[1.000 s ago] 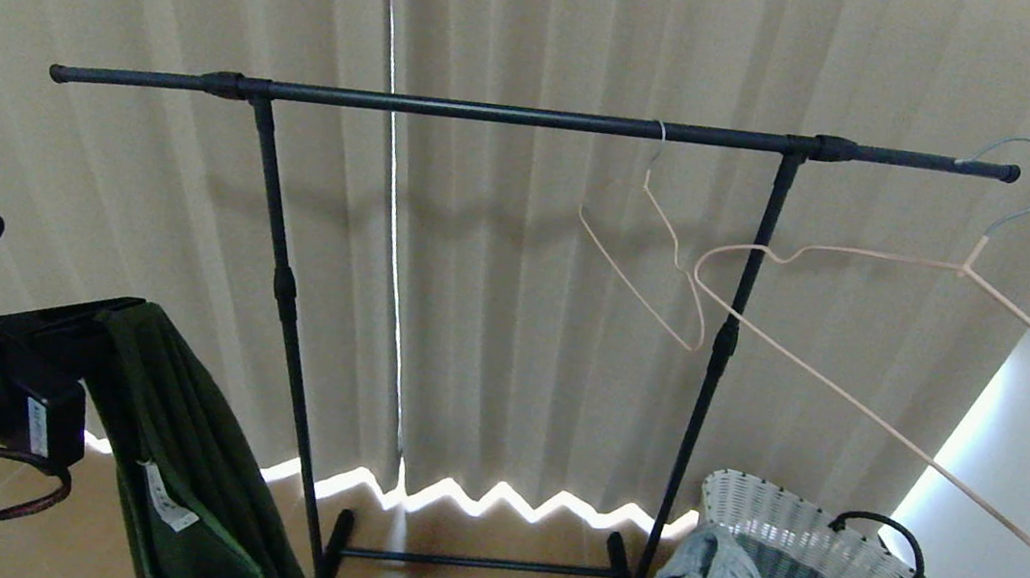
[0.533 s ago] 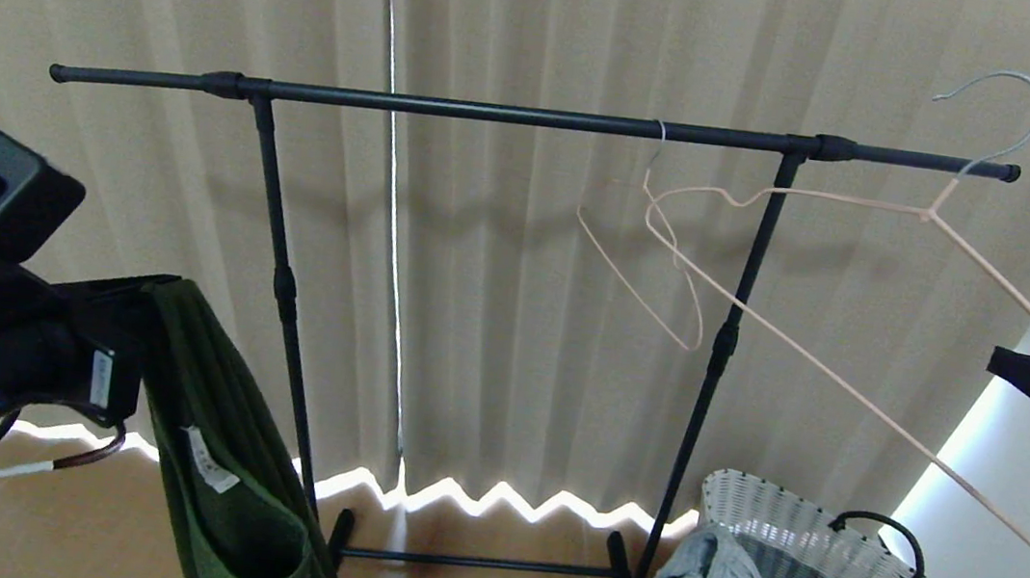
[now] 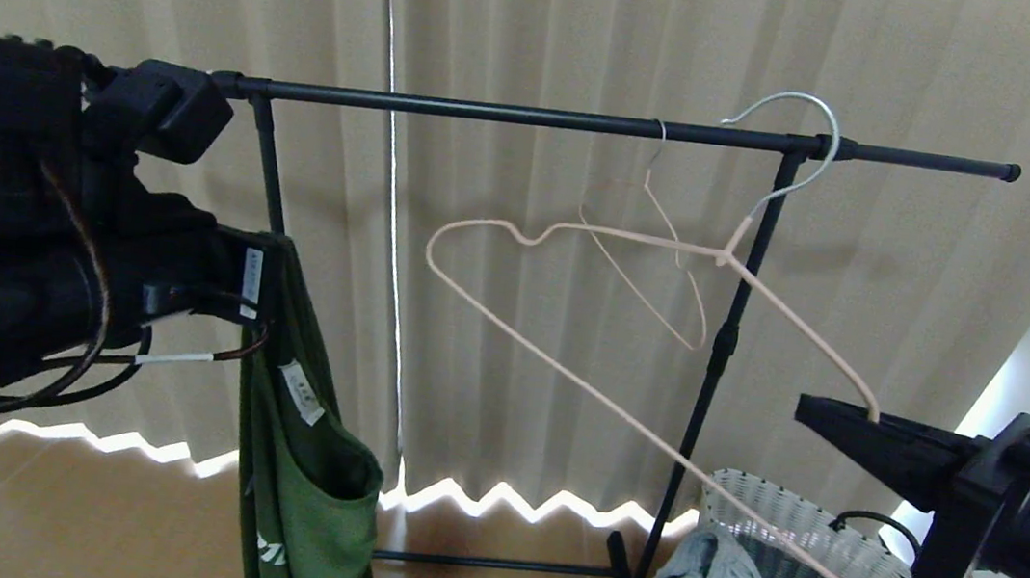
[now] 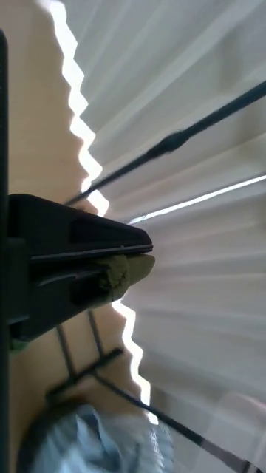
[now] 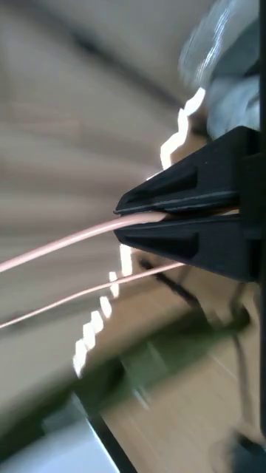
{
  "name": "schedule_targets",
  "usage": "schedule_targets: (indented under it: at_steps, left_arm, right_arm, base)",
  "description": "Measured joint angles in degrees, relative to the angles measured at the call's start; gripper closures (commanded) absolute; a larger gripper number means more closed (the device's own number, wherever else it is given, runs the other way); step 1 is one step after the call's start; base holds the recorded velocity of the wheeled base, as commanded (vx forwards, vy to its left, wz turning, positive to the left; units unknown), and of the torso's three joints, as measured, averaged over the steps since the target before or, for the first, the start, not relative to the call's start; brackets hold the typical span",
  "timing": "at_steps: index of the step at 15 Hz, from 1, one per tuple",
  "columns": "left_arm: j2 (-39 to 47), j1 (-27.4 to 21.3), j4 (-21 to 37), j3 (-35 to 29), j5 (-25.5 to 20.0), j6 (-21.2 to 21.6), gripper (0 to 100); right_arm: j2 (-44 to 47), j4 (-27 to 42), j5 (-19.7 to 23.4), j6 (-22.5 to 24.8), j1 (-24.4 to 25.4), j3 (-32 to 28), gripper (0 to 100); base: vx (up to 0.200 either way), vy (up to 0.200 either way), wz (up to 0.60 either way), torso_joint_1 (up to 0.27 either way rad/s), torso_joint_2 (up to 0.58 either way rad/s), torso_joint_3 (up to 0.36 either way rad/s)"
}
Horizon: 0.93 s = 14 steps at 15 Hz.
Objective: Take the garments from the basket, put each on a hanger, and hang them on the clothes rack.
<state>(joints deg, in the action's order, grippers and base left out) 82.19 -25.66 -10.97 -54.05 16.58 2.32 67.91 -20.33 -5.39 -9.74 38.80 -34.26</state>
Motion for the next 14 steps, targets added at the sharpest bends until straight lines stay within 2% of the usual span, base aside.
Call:
schedule_targets:
  at_steps: [2,6,9,14]
  left_arm:
    - [2.86,-0.88,1.62,-5.27,3.32,-2.85,100]
    - [6.95,-1.21,1.78,-9.17,9.91,-3.16,100]
    - [8.17,-1.32,1.61,-9.36,10.26,-3.18,100]
    - [8.39,-2.28,1.62,-8.98,11.23,-3.24,100]
  right_arm:
    - [1.62,-1.76,0.50,0.06,2.46,0.38,100]
    - [3.94,-4.32,1.26,0.27,5.51,0.38,100]
    - [4.77,-4.35,1.27,0.33,7.36,0.09,100]
    - [7.47,-4.44,0.96,0.33,7.74,-1.71,100]
  base:
    - [0.000,0.000,0.00,0.000,0.00,0.000]
    - [0.000,0.000,0.00,0.000,0.00,0.000]
    - [0.000,0.000,0.00,0.000,0.00,0.000]
    - [0.000,0.000,0.00,0.000,0.00,0.000]
